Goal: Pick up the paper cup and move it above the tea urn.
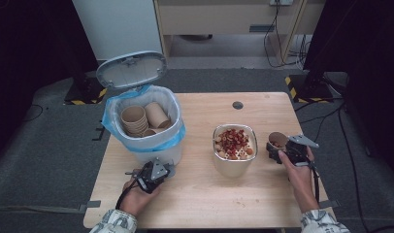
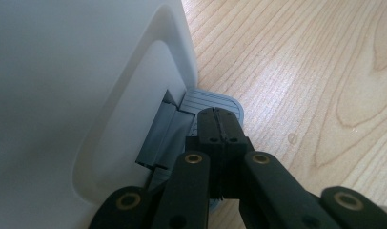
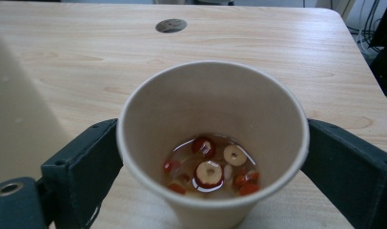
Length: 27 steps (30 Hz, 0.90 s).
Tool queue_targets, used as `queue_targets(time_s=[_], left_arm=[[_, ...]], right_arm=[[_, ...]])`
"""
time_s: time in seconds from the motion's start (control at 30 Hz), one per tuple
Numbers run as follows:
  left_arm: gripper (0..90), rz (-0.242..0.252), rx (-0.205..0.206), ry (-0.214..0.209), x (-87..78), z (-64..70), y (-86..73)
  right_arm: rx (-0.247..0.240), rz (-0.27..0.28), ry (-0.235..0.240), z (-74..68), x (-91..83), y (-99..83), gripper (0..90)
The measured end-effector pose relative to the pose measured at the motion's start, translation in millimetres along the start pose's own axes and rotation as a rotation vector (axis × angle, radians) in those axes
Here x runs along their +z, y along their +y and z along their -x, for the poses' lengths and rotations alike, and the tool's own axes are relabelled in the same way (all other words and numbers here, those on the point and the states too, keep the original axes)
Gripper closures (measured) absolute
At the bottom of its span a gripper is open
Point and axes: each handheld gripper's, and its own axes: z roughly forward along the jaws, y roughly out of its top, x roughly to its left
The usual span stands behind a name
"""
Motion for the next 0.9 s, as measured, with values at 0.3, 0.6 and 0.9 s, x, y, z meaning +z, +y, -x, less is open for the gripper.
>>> queue_targets(time_s=[0.3, 0.6, 0.9], left_arm=[[89.9, 0.002, 0.000, 0.000, 0.1, 0.0, -0.1], [89.9, 0.003, -0.003, -0.001, 0.1, -0.2, -0.2], [89.9, 0.005, -0.004, -0.003, 0.3, -0.4, -0.3]], right_arm=[[0.005, 0.006, -0.005, 0.8, 16.0, -5.4, 12.0], [-0.037, 0.049, 0.009, -0.1, 19.2, -7.0, 24.0], [-0.093, 0.080, 0.033, 3.5, 9.9, -1.2, 29.0]])
